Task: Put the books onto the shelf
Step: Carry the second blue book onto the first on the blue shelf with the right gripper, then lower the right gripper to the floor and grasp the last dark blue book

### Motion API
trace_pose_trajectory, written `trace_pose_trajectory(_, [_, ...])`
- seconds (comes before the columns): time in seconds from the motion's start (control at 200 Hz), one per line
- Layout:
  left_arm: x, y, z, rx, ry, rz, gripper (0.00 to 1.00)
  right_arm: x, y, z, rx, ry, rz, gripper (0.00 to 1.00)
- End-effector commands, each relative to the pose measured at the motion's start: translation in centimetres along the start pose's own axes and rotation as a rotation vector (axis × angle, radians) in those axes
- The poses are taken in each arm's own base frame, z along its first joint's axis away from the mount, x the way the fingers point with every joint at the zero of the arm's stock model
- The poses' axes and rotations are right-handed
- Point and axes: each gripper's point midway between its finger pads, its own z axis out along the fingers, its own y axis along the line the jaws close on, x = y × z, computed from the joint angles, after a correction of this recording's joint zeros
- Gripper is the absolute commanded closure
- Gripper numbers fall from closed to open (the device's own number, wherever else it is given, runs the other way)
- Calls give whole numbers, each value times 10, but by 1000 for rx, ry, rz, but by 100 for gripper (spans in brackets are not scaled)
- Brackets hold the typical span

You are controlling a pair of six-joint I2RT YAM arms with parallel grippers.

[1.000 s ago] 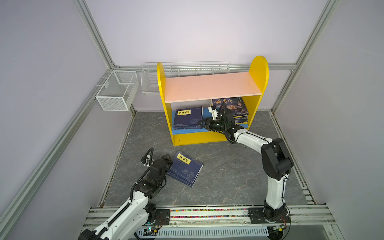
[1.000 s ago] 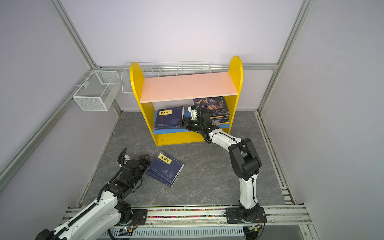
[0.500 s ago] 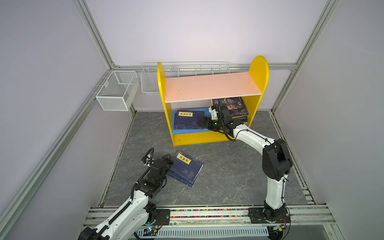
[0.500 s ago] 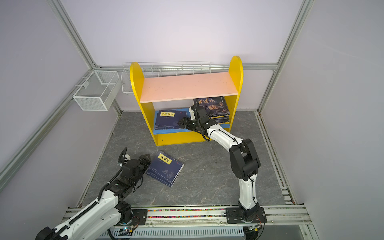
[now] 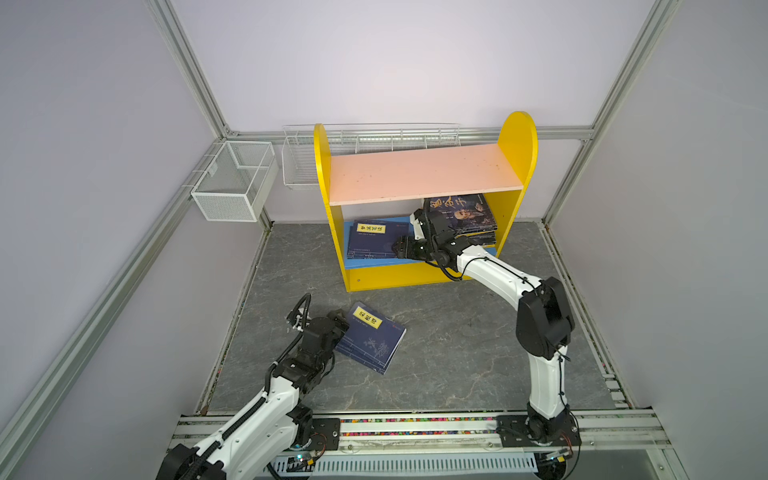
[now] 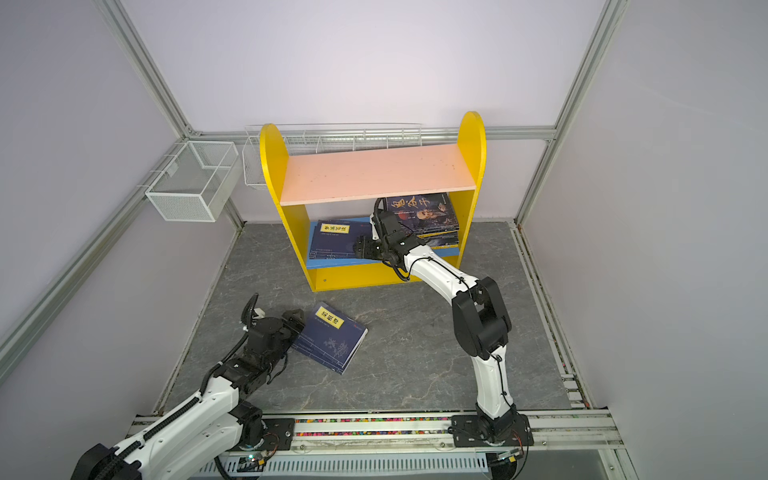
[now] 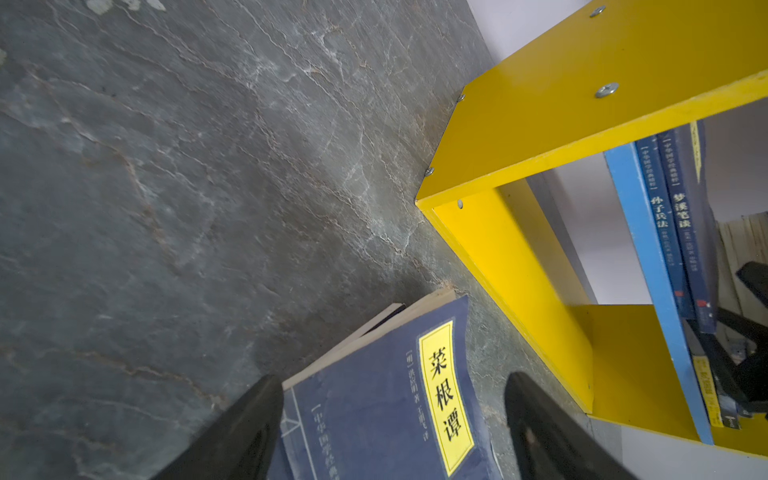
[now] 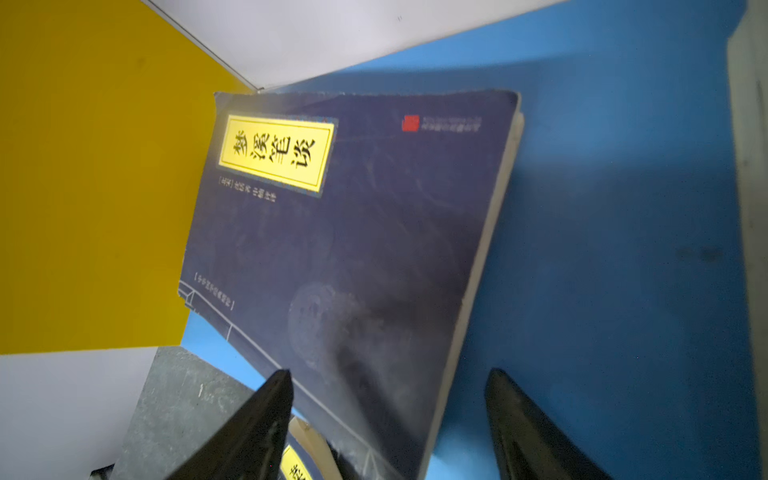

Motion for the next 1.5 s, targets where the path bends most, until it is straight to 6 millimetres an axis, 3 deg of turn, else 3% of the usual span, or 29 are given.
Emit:
trace_pose_trajectory(0.0, [-2, -10, 2, 22, 1, 10, 16, 2, -9, 15, 55, 10, -57, 24])
trace_pose_trajectory(0.26, [2, -10, 6, 19, 16, 21, 16, 12, 27, 36, -83, 40, -189, 25])
trace_pose_trajectory(0.415, [3, -12, 6, 29, 22, 24, 16, 16, 53, 35, -167, 54, -274, 25])
trace_pose_trajectory(0.555, [3, -13, 6, 33, 25, 31, 17, 11, 59, 30, -169, 36, -286, 24])
trace_pose_trajectory(0.675, [1, -12, 4, 22, 22, 46, 17, -9, 51, 8, -78, -37, -308, 20])
trace_pose_trajectory(0.805, [-1, -10, 1, 0, 15, 100, 17, -28, 44, -39, 5, -149, -317, 6])
trace_pose_trajectory(0.89, [-3, -8, 2, -10, 7, 109, 17, -25, 38, -69, 31, -193, -306, 4])
trace_pose_trajectory(0.965, [-2, -7, 3, -19, 8, 118, 17, -5, 36, -90, 15, -185, -290, 4])
trace_pose_trajectory(1.02, [-2, -7, 5, -26, 10, 125, 17, 22, 36, -98, -28, -140, -287, 5])
trace_pose_trajectory(1.155, [0, -10, 10, -37, 23, 143, 16, 126, 41, -97, -161, 119, -350, 7])
trace_pose_trajectory(1.235, [0, -12, 14, -47, 32, 174, 16, 193, 35, -94, -200, 313, -400, 7])
trace_pose_trajectory(1.325, [1, -12, 18, -72, 50, 210, 16, 253, 26, -93, -232, 503, -401, 8])
trace_pose_trajectory(1.4, [2, -10, 24, -92, 74, 228, 16, 286, 25, -92, -276, 622, -388, 8])
trace_pose_trajectory(1.495, [6, -7, 31, -110, 115, 251, 16, 307, 20, -87, -290, 730, -406, 8])
